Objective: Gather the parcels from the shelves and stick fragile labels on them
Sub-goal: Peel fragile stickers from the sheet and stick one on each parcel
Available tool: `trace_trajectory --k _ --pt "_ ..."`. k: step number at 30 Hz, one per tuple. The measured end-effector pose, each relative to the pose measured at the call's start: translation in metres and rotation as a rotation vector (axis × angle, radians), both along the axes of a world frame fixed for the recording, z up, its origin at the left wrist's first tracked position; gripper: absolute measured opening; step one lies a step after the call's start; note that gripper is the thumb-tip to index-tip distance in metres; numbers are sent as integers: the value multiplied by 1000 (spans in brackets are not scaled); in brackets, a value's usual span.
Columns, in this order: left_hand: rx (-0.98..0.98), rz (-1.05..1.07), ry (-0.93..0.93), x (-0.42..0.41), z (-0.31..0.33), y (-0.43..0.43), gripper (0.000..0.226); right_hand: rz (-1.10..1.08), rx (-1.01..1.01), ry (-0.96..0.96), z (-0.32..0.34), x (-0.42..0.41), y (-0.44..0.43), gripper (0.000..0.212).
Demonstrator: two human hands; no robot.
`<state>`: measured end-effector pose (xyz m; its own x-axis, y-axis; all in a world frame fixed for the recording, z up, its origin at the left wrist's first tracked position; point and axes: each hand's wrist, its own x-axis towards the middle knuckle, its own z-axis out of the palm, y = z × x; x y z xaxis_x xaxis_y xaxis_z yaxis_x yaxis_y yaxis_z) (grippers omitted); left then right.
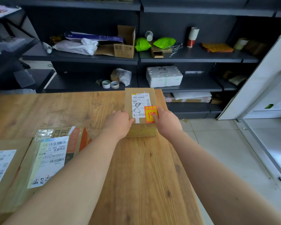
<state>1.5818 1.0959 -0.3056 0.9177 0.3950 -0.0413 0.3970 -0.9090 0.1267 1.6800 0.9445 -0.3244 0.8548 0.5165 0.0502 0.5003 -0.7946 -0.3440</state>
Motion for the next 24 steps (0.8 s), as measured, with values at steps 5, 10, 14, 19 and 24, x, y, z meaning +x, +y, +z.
trace_trajectory --k 5,10,14,19,24 --pt "167 -82 -102 -41 26 -6 37 104 -29 -144 27 -41 1 27" --pt "218 -114 -70 -130 36 -4 47 204 -24 -133 43 -112 6 31" --pt "186 -21 -3 -215 36 18 56 313 -34 -120 40 -179 23 35" --pt "119 135 108 -295 31 52 73 365 -72 -39 32 -255 55 41" --pt "9 136 139 -323 21 71 70 326 -110 107 16 -298 78 57"
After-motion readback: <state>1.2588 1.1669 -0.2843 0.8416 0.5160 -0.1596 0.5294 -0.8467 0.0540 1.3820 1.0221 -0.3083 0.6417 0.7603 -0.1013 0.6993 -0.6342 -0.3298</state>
